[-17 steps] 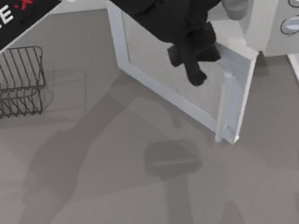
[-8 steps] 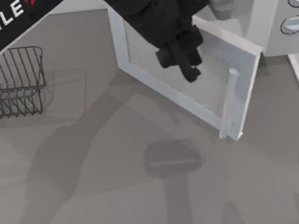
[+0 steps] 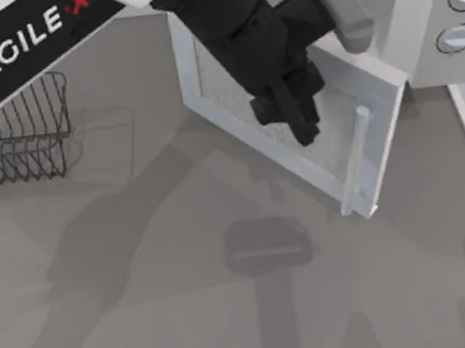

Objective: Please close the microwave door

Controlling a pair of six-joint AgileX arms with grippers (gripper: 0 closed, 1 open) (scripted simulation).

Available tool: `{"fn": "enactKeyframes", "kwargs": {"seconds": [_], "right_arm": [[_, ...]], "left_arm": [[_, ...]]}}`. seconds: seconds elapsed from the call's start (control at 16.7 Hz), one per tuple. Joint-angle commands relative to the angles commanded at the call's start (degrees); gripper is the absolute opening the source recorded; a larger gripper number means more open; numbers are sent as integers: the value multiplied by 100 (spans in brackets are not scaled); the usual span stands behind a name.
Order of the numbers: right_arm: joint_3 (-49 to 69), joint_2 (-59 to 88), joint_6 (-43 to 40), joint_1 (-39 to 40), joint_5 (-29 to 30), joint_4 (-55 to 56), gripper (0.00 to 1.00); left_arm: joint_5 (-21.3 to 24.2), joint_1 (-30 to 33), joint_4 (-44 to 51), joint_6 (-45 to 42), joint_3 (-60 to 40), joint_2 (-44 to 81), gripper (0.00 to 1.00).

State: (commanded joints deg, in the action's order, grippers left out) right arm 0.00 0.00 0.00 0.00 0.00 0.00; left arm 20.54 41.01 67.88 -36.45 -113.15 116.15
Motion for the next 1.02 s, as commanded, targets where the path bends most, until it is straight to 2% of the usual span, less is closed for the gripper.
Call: {"fn": "enactKeyframes", "kwargs": {"seconds": [0.48,1.02], "right_arm": [[0,0,0,0,0,0,100],[0,0,0,0,0,0,100]], "left_arm": [[-153,81,-163,145,-474,127,0],[-209,252,-107,199,-481,275,0]]}}
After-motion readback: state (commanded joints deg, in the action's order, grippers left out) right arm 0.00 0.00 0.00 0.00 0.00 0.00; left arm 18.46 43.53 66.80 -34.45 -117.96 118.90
